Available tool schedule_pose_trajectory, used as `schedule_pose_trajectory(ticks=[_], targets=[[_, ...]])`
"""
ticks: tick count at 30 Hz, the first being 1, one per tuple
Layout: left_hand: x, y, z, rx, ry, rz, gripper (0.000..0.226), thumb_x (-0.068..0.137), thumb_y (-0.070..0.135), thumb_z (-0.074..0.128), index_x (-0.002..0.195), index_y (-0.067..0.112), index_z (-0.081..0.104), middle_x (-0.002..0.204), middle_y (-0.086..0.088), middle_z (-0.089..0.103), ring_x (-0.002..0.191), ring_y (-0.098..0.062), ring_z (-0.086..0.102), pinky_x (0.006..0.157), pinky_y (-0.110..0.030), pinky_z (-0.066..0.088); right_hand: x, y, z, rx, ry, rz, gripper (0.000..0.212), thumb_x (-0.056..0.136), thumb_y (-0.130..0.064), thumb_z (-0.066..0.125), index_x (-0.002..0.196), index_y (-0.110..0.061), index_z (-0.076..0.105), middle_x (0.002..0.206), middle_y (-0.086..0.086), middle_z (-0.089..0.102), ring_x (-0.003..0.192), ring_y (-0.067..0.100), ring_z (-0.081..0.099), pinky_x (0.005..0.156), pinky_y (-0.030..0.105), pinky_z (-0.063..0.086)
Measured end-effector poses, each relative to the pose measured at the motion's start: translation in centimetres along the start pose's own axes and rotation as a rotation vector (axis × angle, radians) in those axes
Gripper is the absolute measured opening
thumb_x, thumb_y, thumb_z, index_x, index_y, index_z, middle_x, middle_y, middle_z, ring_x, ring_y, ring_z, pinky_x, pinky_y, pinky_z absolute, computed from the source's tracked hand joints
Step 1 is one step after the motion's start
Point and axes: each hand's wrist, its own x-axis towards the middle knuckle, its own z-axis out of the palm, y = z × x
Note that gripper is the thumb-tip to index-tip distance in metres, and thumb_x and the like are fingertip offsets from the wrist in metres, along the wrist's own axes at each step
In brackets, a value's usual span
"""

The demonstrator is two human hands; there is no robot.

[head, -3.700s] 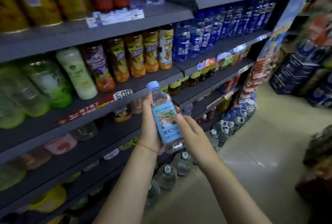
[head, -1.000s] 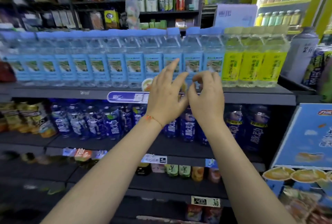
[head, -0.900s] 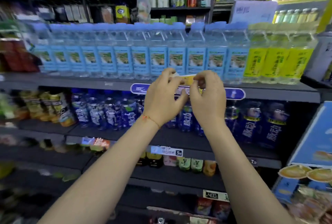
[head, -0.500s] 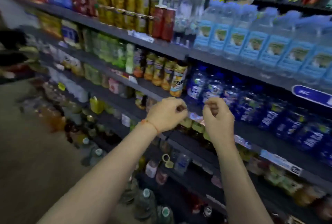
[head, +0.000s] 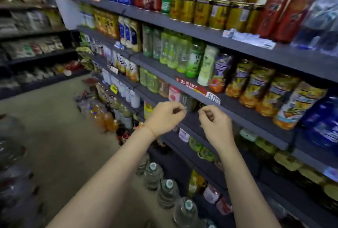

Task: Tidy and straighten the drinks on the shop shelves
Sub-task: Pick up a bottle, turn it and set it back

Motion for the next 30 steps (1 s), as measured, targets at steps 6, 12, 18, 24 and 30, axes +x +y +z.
schedule_pose_trajectory(ticks=[6, 12, 18, 24, 30], targets=[[11.3, -5.3, -12.2, 0.058, 0.058, -0.013, 0.021, 0.097, 0.024, 0.055, 0.092, 0.013, 0.071, 0.073, -0.001, 0.068, 0.073, -0.019, 0.065, 0.074, -0.044, 0.054, 14.1, -7.8, 11.3, 0.064, -0.04, -0.114, 0.013, 0.098, -0.024, 0.053, 0.09, -0.023, 0.063, 0.076, -0.005, 0.064, 0.071, 0.018, 0.063, 0.062, 0.037, 0.051], [17.4, -16.7, -23.1, 0.018, 0.159, -0.118, 0.021, 0.098, 0.028, 0.052, 0.094, 0.018, 0.071, 0.089, -0.001, 0.071, 0.078, -0.017, 0.067, 0.079, -0.04, 0.055, 23.2, -15.2, 22.7, 0.076, -0.117, -0.18, 0.015, 0.098, -0.026, 0.053, 0.088, -0.025, 0.064, 0.074, -0.006, 0.064, 0.07, 0.016, 0.062, 0.061, 0.036, 0.049], [23.0, -29.6, -34.4, -0.03, 0.201, -0.117, 0.024, 0.097, 0.029, 0.054, 0.091, 0.013, 0.071, 0.084, -0.008, 0.071, 0.076, -0.021, 0.065, 0.075, -0.038, 0.053, 31.3, -21.8, 37.4, 0.1, -0.153, -0.199, 0.01, 0.098, -0.022, 0.055, 0.099, -0.025, 0.064, 0.09, -0.011, 0.065, 0.085, 0.008, 0.063, 0.069, 0.025, 0.049], [30.1, -40.0, -48.0, -0.102, 0.248, -0.066, 0.022, 0.096, 0.023, 0.056, 0.077, 0.023, 0.067, 0.069, 0.002, 0.069, 0.07, -0.017, 0.067, 0.073, -0.035, 0.053, 39.1, -30.0, 49.0, 0.132, -0.016, -0.23, 0.012, 0.098, -0.021, 0.054, 0.097, -0.027, 0.065, 0.09, -0.011, 0.067, 0.083, 0.011, 0.066, 0.07, 0.028, 0.053], [38.6, -46.7, -54.7, -0.171, 0.241, 0.005, 0.017, 0.094, 0.019, 0.055, 0.084, 0.026, 0.067, 0.079, -0.007, 0.071, 0.067, -0.015, 0.068, 0.067, -0.03, 0.053, 47.4, -33.7, 58.0, 0.139, 0.106, -0.188, 0.013, 0.097, -0.019, 0.055, 0.099, -0.028, 0.064, 0.093, -0.013, 0.065, 0.087, 0.004, 0.064, 0.07, 0.017, 0.048]])
